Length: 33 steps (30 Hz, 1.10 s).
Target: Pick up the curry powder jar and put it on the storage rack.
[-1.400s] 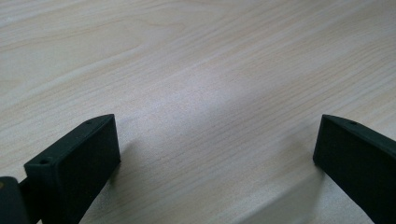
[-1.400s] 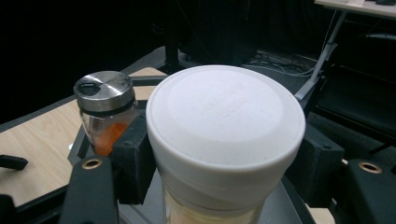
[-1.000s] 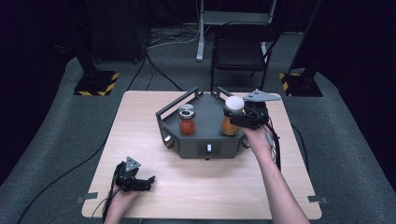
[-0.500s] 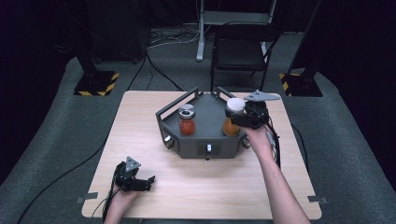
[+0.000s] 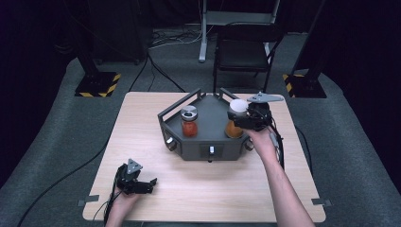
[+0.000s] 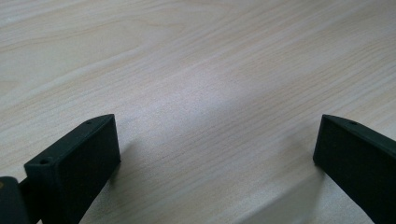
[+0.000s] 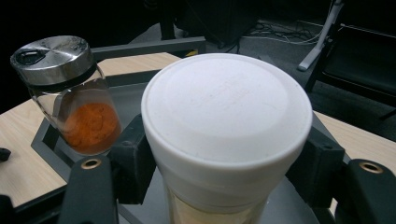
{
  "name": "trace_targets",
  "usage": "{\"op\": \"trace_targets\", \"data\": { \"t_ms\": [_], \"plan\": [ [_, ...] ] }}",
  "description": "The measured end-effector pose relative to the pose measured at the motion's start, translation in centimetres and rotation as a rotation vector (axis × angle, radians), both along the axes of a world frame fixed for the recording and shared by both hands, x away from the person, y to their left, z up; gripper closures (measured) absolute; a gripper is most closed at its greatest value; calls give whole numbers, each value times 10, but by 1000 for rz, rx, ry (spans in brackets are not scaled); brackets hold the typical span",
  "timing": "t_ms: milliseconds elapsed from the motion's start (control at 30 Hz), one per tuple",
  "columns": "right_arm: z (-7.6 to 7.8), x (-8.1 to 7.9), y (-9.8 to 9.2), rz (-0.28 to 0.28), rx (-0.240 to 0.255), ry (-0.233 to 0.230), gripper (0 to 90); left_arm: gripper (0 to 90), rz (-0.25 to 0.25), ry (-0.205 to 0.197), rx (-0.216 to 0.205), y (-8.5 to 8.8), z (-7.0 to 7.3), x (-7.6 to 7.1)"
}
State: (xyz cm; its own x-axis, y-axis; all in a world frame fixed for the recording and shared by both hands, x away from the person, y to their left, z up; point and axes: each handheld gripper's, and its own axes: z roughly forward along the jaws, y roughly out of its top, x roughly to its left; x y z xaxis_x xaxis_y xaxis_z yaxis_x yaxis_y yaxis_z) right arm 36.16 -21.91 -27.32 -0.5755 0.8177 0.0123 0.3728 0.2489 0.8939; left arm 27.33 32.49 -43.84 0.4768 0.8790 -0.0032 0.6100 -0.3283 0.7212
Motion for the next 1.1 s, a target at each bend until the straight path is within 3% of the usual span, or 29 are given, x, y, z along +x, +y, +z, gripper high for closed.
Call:
{"op": "trace_targets", "data": {
  "t_ms": [333,500,933,1100],
  "plan": [
    [-11,4,-2,5,-10,42,299,3,1,-1,-2,0,0,0],
    [-14,5,-3,-9,-14,69,196,3,0,0,0,0,0,0],
    [-29,-9,-15,-1,-29,81,145,3,2,-1,-3,0,0,0],
    [-40,-16,-26,0,-11,77,142,3,0,0,0,0,0,0]
  ]
}}
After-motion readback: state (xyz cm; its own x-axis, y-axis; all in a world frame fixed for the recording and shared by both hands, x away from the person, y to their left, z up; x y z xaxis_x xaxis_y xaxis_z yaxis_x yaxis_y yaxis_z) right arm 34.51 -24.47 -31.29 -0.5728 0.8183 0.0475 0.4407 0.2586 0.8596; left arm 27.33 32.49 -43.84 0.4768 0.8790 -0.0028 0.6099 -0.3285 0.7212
